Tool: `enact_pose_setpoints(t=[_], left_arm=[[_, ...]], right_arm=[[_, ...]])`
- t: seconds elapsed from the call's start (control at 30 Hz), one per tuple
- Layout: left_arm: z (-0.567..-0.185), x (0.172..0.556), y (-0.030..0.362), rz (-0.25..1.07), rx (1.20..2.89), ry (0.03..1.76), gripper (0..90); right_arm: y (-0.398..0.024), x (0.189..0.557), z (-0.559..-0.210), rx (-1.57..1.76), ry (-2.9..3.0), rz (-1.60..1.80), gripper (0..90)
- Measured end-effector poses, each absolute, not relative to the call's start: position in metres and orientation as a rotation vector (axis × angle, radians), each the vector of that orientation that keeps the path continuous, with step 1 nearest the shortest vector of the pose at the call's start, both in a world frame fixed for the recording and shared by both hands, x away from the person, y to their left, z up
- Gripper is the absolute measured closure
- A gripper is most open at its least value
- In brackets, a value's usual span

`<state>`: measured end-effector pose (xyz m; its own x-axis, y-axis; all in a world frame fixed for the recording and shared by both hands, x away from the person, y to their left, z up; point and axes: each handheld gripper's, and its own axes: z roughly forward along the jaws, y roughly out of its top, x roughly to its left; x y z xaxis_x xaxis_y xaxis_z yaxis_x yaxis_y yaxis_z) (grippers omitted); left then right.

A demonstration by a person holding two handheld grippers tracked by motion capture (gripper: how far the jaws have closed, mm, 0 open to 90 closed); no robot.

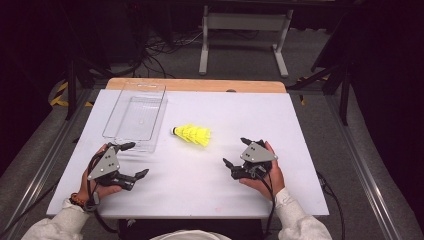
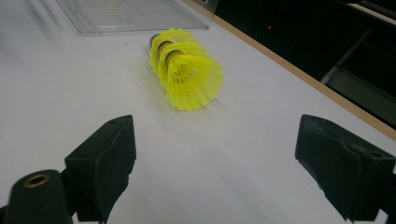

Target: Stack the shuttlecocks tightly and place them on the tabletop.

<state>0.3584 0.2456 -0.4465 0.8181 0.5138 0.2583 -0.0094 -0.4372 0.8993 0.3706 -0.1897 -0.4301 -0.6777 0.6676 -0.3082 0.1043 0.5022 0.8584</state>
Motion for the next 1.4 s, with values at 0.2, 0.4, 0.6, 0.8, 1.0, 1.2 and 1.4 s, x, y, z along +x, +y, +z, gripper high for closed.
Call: enact_pose_setpoints(t=[0.2, 0.4, 0.6, 0.8, 1.0, 1.2, 1.4], left_arm=[[-0.451, 0.356, 0.248, 0.604, 1.935, 0.394, 7.1], [-0.456, 0.351, 0.249, 0.593, 1.946, 0.398, 6.9], [-0.456, 0.351, 0.250, 0.590, 1.940, 0.400, 6.9], [-0.456, 0.351, 0.249, 0.586, 1.941, 0.394, 6.8], [-0.455, 0.351, 0.250, 0.587, 1.937, 0.392, 6.8], [-0.455, 0.350, 0.250, 0.591, 1.939, 0.389, 6.9], [-0.455, 0.350, 0.250, 0.586, 1.939, 0.388, 6.9]], right_arm=[[-0.191, 0.376, -0.433, 0.653, 2.113, 1.155, 13.6], [-0.187, 0.381, -0.437, 0.666, 2.142, 1.136, 14.0], [-0.180, 0.388, -0.443, 0.672, 2.198, 1.141, 14.1], [-0.168, 0.391, -0.446, 0.662, 2.229, 1.140, 12.4], [-0.155, 0.395, -0.449, 0.651, 2.266, 1.144, 13.1], [-0.138, 0.403, -0.450, 0.639, 2.309, 1.133, 15.1], [-0.121, 0.415, -0.453, 0.663, 2.360, 1.107, 16.0]])
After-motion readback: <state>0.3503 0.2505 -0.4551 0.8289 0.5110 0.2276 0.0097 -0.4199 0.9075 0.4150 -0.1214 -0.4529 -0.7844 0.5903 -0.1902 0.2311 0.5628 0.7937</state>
